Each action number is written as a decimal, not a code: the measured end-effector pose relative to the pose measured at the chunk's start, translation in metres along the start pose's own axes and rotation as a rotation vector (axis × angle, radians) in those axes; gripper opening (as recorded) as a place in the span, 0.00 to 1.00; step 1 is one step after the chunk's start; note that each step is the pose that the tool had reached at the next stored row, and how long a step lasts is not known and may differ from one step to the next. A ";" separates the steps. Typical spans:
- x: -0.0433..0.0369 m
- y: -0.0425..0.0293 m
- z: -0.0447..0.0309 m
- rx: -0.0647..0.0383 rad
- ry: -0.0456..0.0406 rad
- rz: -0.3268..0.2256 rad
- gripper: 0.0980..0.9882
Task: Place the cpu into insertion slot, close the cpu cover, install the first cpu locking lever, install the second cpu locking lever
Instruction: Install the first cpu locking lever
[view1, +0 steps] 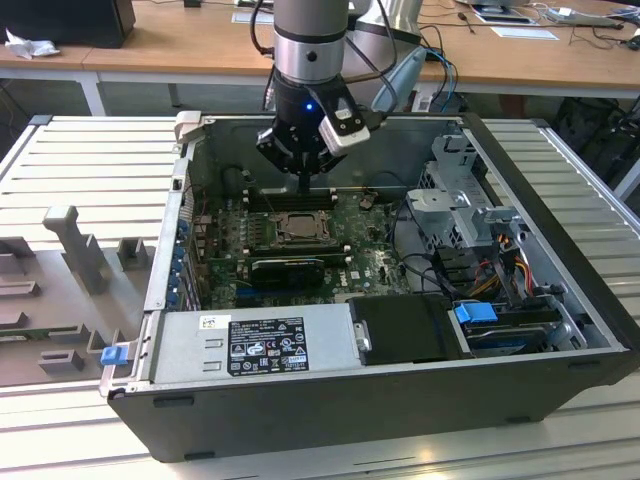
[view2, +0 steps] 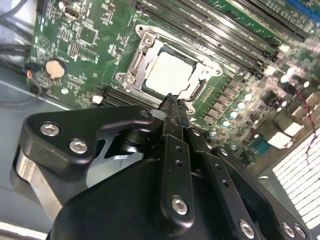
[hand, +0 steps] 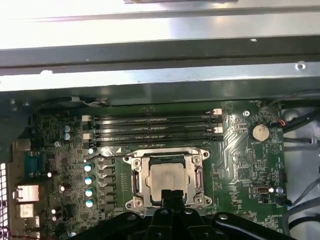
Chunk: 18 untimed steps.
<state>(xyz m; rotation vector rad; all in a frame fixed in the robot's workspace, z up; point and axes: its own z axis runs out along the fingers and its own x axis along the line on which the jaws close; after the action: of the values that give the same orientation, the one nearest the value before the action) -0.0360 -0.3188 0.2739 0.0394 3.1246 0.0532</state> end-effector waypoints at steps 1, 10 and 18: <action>0.0004 0.0000 0.0001 0.000 0.0005 -0.015 0.01; 0.0105 -0.0003 0.0001 -0.001 0.0009 -0.028 0.01; 0.0526 -0.0014 0.0036 -0.001 -0.0028 -0.029 0.01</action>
<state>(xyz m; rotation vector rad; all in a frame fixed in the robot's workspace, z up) -0.0886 -0.3188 0.2694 -0.0057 3.1216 0.0546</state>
